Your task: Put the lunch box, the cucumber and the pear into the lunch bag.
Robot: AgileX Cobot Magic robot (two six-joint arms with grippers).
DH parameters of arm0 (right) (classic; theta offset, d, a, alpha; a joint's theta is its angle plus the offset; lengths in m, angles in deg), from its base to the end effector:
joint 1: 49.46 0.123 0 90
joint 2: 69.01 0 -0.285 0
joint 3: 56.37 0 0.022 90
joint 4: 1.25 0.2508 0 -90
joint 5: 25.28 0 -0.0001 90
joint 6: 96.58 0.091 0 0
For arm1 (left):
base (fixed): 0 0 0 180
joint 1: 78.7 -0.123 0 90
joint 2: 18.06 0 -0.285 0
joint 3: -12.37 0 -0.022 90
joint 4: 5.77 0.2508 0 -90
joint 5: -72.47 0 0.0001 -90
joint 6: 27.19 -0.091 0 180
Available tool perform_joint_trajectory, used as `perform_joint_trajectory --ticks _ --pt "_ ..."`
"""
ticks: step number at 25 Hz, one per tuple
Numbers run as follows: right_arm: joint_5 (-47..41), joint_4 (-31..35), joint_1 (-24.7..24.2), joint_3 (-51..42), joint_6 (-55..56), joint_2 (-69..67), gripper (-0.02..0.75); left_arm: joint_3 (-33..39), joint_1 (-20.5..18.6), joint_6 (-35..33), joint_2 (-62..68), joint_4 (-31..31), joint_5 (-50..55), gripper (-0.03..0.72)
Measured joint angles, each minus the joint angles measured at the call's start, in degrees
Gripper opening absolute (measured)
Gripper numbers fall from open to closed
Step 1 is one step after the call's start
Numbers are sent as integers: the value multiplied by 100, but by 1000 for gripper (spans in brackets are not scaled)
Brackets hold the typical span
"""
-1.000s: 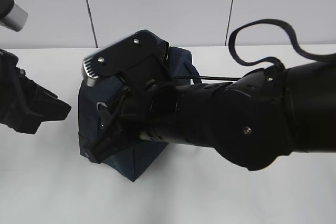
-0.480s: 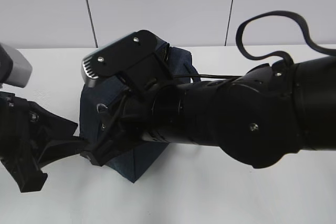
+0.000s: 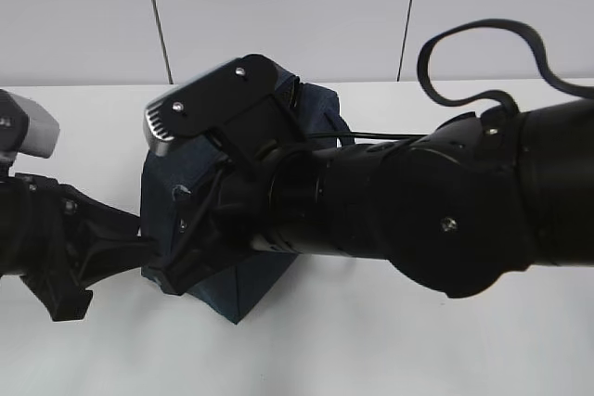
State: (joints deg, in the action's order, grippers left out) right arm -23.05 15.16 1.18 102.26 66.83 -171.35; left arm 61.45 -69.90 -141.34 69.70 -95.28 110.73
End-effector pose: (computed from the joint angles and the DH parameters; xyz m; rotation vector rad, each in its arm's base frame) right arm 0.2286 0.2771 0.2328 -0.9229 1.9577 0.5050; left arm 0.2137 -0.0902 0.1875 0.9394 2.0591 -0.6483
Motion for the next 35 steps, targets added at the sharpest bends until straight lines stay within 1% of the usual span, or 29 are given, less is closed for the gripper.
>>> perform_joint_trajectory --ticks 3,5,7,11,12,13,15,23,28,35 --pt "-12 0 0 0 0 0 0 0 -5 -261 238 -260 162 260" --pt "-15 0 0 0 0 0 0 0 -5 -266 358 -483 207 258" --pt "-15 0 0 0 0 0 0 0 -5 -266 450 -708 222 234" --pt "-25 0 -10 0 0 0 0 -5 -5 -270 604 -914 280 71" --pt "-25 0 -10 0 -9 0 0 -5 -5 -270 632 -926 287 41" --pt "-25 0 -10 0 -9 0 0 -10 -5 -270 655 -949 308 29" --pt "-25 0 -10 0 -9 0 0 -10 -5 -270 678 -962 329 13" --pt "-25 217 -34 128 -9 145 0 -10 -5 -270 678 -940 286 3" --pt "-25 807 -233 295 -13 217 0 -10 -5 -270 678 -940 279 3" --pt "-25 2177 -1138 395 -22 231 0 -10 -5 -270 678 -938 255 3"
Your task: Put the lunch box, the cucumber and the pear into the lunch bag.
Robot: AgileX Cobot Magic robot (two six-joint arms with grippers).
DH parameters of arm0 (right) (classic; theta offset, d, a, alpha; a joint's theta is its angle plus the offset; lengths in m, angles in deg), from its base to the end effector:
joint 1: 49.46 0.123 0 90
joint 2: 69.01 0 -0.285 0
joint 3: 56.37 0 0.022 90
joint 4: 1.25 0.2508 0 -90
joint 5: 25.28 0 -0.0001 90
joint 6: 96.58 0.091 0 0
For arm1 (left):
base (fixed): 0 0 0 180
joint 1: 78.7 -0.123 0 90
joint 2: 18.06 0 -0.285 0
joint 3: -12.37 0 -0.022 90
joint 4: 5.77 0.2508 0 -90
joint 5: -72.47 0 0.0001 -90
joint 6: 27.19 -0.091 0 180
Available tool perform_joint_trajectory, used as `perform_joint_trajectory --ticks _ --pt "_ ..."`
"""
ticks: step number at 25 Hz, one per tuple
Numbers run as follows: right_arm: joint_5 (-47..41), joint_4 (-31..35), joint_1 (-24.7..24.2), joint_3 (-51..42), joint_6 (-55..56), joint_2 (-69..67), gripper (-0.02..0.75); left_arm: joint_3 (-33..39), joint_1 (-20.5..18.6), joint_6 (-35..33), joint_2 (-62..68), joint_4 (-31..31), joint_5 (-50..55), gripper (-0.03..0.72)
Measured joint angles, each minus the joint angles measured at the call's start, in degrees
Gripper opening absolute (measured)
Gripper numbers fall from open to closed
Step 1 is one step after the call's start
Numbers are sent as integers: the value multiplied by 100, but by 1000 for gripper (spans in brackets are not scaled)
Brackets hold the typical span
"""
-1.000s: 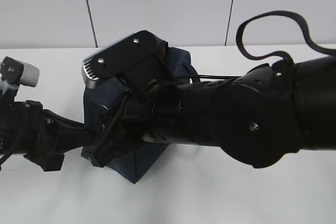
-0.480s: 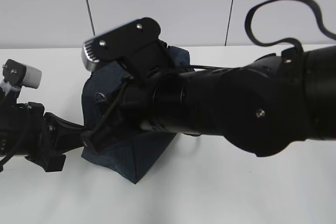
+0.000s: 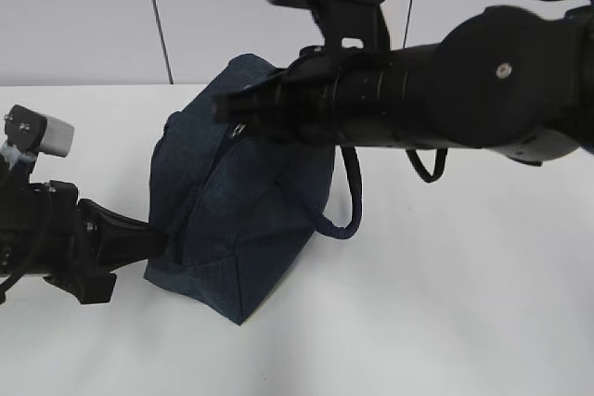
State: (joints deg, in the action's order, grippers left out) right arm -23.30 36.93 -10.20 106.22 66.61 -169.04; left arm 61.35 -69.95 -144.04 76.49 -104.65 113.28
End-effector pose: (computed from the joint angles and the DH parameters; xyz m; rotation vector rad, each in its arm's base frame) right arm 0.2832 0.2290 0.2678 -0.3105 2.0602 0.6392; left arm 0.2260 -0.0943 0.1686 0.7870 2.1166 -0.7658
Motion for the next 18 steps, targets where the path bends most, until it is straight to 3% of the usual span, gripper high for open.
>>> perform_joint_trajectory --ticks 10,18 --pt "-666 1082 -1037 1421 0 -901 0 0 0 0 0 62 -28 1" --pt "-1672 2615 -1961 3000 0 -2515 0 0 0 0 0 122 -78 1"
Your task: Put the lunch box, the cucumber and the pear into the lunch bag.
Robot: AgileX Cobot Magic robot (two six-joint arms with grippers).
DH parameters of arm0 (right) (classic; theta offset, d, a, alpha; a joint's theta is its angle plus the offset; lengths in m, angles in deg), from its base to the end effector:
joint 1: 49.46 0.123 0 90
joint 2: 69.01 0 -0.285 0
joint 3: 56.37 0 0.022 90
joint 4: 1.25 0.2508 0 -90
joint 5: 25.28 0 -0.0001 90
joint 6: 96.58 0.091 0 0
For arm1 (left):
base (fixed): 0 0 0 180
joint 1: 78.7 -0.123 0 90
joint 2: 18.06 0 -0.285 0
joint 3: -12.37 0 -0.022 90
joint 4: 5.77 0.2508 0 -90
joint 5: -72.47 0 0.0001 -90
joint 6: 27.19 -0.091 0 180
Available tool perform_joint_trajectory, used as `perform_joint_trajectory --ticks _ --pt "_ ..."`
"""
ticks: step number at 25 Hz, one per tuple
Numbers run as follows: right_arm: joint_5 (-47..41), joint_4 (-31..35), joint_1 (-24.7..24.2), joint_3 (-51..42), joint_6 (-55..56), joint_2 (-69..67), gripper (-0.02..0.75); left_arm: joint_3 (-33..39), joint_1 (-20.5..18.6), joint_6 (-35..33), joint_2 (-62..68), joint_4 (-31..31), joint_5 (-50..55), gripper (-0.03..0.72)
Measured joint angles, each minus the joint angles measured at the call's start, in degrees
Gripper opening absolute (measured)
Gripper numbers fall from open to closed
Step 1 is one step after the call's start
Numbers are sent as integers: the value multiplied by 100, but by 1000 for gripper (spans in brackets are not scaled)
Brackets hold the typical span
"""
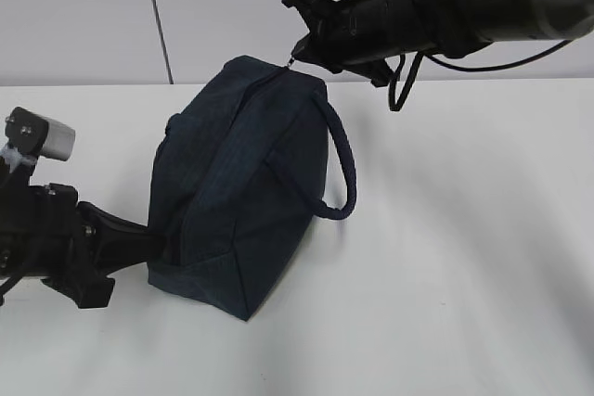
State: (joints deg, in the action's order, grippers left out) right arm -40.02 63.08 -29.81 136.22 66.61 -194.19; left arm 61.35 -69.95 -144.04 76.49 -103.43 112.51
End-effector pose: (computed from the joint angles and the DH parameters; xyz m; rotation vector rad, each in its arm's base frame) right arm 0.4465 0.1817 0.2368 0.3696 2.1742 0.9225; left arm 0.2254 -0.0935 0.1672 0.8100 2.1253 -0.7463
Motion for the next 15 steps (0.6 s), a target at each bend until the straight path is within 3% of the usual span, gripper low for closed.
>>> perform_joint_trajectory --ticks 9,15 --pt "-811 1790 -623 597 -40 -1305 0 0 0 0 0 0 7 1" --pt "-994 2305 -685 619 -1038 -1527 25 0 0 0 0 13 -27 1"
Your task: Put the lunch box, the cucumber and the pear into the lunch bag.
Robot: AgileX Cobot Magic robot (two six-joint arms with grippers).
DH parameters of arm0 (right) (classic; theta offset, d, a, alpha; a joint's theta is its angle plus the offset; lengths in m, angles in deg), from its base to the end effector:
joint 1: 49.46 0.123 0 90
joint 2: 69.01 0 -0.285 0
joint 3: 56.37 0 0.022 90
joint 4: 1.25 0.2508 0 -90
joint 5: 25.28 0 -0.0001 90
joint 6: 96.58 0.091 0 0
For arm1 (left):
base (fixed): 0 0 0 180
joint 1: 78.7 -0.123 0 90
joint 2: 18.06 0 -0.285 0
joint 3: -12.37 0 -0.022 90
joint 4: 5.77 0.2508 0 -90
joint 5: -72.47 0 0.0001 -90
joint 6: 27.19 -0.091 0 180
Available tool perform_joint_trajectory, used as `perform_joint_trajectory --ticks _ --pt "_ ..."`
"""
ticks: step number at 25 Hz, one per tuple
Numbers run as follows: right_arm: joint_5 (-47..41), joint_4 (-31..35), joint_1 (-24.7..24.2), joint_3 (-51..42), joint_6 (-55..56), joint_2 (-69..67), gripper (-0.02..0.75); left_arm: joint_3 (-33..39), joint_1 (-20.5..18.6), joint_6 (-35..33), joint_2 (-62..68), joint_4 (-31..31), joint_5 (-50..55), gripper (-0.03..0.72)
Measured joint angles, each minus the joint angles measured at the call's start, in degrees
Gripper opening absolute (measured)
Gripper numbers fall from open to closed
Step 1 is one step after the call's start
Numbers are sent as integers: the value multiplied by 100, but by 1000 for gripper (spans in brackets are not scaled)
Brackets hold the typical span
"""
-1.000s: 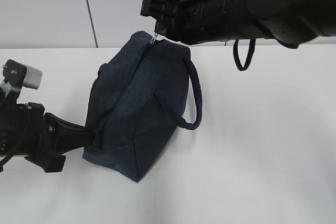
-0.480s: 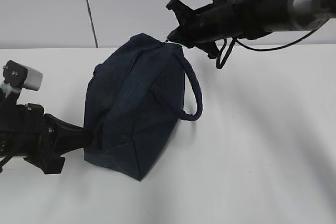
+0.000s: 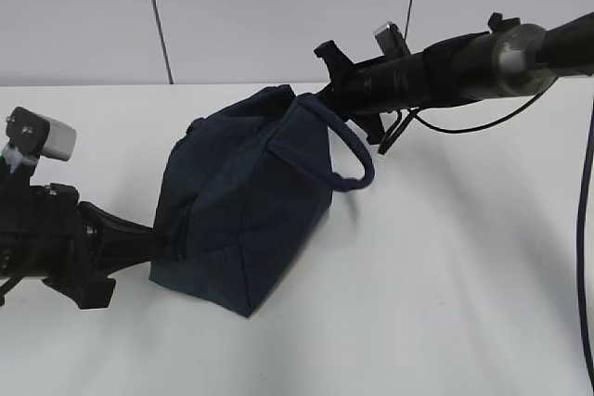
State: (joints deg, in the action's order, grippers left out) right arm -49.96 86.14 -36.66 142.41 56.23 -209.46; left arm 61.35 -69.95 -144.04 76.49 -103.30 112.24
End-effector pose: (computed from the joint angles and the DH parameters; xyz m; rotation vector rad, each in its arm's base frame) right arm 0.4930 0.1510 0.1467 0.6742 2.2351 1.1563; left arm 0.2255 -0.0932 0.1668 0.8117 2.1281 -0.7405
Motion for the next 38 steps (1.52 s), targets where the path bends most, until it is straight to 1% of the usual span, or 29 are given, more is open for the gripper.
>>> perform_joint_trajectory --ticks 2,3,4,5,6,8,10,12,14,17,19,21,24,26,27,28,29,30,31,33,36,38 --pt "21 202 -49 25 -424 -15 128 7 0 0 7 83 -52 6" --pt "-27 362 -63 25 -617 -29 195 7 0 0 11 96 -52 16" --pt "-183 628 -86 34 -891 -56 305 7 0 0 11 96 -52 30" --pt "-314 900 -97 49 -1180 -63 369 7 0 0 11 96 -38 62" --pt "-578 1130 -109 93 -1531 -76 458 7 0 0 18 96 -27 92" --pt "-1145 1295 -109 297 -2127 -89 573 7 0 0 18 96 -22 190" --pt "-1528 1347 -109 484 -2482 -5 594 7 0 0 11 88 -74 291" --pt "-1647 1340 -109 534 -2696 168 589 7 0 0 -42 76 -207 379" --pt "-1660 1211 -151 558 -2834 408 577 7 0 0 -164 65 -350 419" --pt "-1799 323 -203 571 -2844 846 566 7 0 123 -528 69 -557 441" --pt "-1972 -869 -218 571 -2458 1207 547 7 0 468 -873 183 -893 445" --pt "-2223 -2065 -203 571 -1867 1520 523 11 0 1204 -1207 519 -1485 445" --pt "-2731 -4214 -100 571 -439 1955 494 11 0 2529 -1704 1266 -1953 442" --pt "-3129 -5456 -28 571 464 2115 488 11 0 3427 -2000 2001 -2094 421" --pt "-3322 -6029 38 571 856 2198 486 11 0 3729 -2119 2302 -2110 410" --pt "-3505 -6652 62 526 1276 2244 485 11 0 4175 -2201 2674 -2110 400" --pt "-3703 -7139 90 434 1608 2338 484 11 0 4551 -2277 3073 -2093 394" --pt "-3803 -7491 102 257 1879 2446 484 11 0 4956 -2314 3444 -2056 391" --pt "-3844 -7656 102 96 2061 2586 484 11 0 5574 -2338 3936 -1962 389" --pt "-3804 -7801 107 -382 2337 2941 484 18 0 6646 -2351 5040 -1720 386" --pt "-3500 -7887 107 -1205 2656 3712 483 18 0 8227 -2371 6440 -1353 383" --pt "-3207 -7974 107 -1930 2821 4340 483 11 0 8935 -2461 6975 -1224 366"
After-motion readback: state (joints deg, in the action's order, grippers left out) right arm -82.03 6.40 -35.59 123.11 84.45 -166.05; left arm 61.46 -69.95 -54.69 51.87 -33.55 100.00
